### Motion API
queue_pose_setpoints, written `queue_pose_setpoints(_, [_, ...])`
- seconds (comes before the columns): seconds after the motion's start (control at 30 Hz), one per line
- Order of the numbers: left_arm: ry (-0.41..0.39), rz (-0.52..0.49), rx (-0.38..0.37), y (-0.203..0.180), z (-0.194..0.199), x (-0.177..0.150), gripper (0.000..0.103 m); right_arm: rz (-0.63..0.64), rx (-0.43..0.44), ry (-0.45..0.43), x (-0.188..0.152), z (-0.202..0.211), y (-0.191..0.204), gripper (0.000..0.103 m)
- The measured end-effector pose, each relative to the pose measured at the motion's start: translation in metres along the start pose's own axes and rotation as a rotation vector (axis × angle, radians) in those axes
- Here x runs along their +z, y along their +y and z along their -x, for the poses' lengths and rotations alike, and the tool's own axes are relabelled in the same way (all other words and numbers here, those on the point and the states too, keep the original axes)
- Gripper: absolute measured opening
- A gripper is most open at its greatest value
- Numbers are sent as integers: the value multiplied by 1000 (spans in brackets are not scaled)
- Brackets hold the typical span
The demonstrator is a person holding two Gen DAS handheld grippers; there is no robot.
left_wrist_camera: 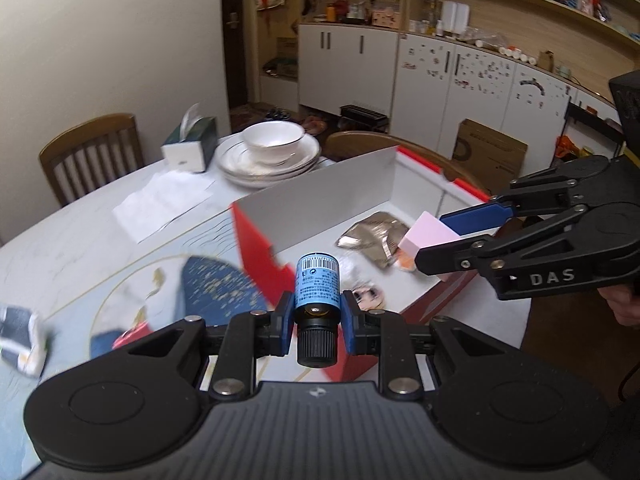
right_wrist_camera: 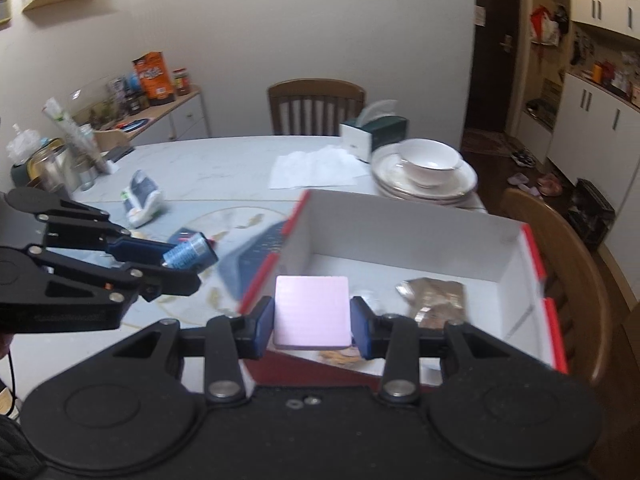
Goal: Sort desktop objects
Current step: 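Carry the note pad with the right tool and the blue bottle with the left tool into the box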
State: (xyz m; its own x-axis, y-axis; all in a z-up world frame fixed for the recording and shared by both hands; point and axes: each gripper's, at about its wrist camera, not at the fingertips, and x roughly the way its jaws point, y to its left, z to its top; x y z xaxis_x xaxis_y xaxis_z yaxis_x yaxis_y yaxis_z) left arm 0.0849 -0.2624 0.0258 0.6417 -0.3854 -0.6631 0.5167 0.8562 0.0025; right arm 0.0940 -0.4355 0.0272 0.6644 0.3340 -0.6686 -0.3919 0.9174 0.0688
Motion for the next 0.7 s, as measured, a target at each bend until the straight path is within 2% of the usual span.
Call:
queue_pose_setpoints(0.33, [34, -94, -24, -31, -51, 36, 22, -30, -61, 29, -8, -10, -53, 40])
queue_pose_setpoints(0.53, [68, -117, -21, -30, -84, 57, 22, -46, -56, 52, -5, -24, -73, 40])
queue_pose_setpoints(0.7, [116, -114, -20, -20, -116, 75, 22, -49, -38, 106, -6, -42, -83, 40])
